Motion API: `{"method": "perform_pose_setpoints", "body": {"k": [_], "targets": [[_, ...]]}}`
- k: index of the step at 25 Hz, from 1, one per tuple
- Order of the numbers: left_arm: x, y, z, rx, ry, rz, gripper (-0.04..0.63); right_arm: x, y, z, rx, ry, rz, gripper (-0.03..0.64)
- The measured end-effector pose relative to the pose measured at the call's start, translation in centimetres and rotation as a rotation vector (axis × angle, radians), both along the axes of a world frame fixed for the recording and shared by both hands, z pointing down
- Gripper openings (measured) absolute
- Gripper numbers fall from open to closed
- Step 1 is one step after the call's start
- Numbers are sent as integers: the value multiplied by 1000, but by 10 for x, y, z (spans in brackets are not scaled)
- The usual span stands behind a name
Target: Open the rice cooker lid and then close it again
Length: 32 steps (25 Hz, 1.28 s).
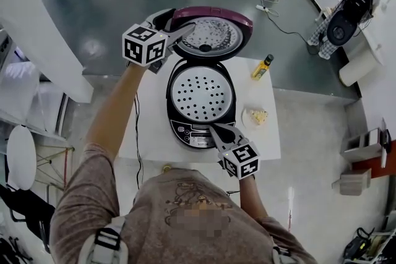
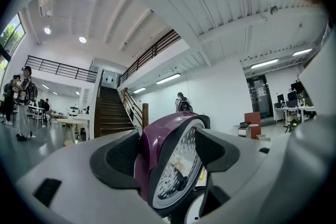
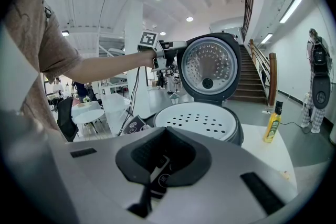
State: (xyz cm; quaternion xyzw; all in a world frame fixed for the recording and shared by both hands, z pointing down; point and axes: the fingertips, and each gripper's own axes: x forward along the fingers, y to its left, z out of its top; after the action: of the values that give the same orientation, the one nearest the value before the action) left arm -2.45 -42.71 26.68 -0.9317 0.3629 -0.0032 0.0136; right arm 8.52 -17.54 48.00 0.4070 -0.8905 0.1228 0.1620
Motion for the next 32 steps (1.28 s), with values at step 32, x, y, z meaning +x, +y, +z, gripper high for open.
{"method": "perform_pose_setpoints", "body": {"k": [32], "targets": [[-2, 88, 15, 11, 32, 65, 336, -1, 0, -2, -2, 0, 1, 3]]}}
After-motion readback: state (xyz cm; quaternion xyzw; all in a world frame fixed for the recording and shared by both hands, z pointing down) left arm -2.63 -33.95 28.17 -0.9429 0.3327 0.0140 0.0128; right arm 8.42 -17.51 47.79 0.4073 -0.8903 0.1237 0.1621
